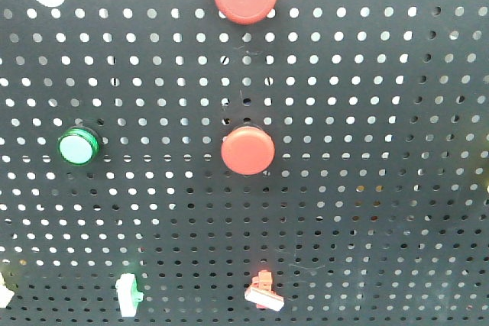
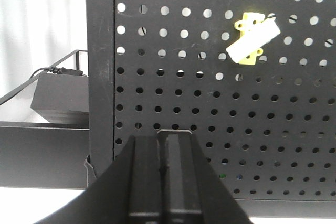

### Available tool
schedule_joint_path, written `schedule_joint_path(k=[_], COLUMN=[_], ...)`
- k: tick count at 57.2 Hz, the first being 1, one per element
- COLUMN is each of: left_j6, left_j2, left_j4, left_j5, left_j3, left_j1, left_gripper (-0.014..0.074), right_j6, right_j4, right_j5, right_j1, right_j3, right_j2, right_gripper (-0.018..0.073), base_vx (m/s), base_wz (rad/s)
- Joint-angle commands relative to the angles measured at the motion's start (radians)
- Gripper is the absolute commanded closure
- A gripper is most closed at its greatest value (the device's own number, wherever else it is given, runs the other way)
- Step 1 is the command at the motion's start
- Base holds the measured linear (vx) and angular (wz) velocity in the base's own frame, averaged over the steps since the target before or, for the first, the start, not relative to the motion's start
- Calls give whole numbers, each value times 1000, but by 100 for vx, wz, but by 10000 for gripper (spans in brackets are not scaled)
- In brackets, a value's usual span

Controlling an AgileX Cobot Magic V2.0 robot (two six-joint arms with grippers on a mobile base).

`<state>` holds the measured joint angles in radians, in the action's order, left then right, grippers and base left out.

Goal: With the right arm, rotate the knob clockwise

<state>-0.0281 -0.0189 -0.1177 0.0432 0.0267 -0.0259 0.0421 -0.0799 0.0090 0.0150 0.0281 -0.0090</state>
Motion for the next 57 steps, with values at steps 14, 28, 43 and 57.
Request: schedule_joint_path(k=[14,28,43,57], left_j6=[6,6,6,6], left_j2=[0,0,0,0], left_j4=[-8,-8,-8,-8], left_j5=[-82,-82,-82,-82], left_j3=[13,13,13,13], left_j1=[2,2,2,2], left_gripper=[603,603,603,603], right_j6=[14,14,14,5], right_j4=[-5,-5,-5,-5], right_j5=[-40,-40,-39,-39], right_j1=[-7,-7,-7,-7], right_j3=[8,8,8,8], right_j2=[-14,-14,-14,-14], right_gripper=[568,568,568,568], base_vx=[0,0,0,0], base_wz=[0,0,0,0])
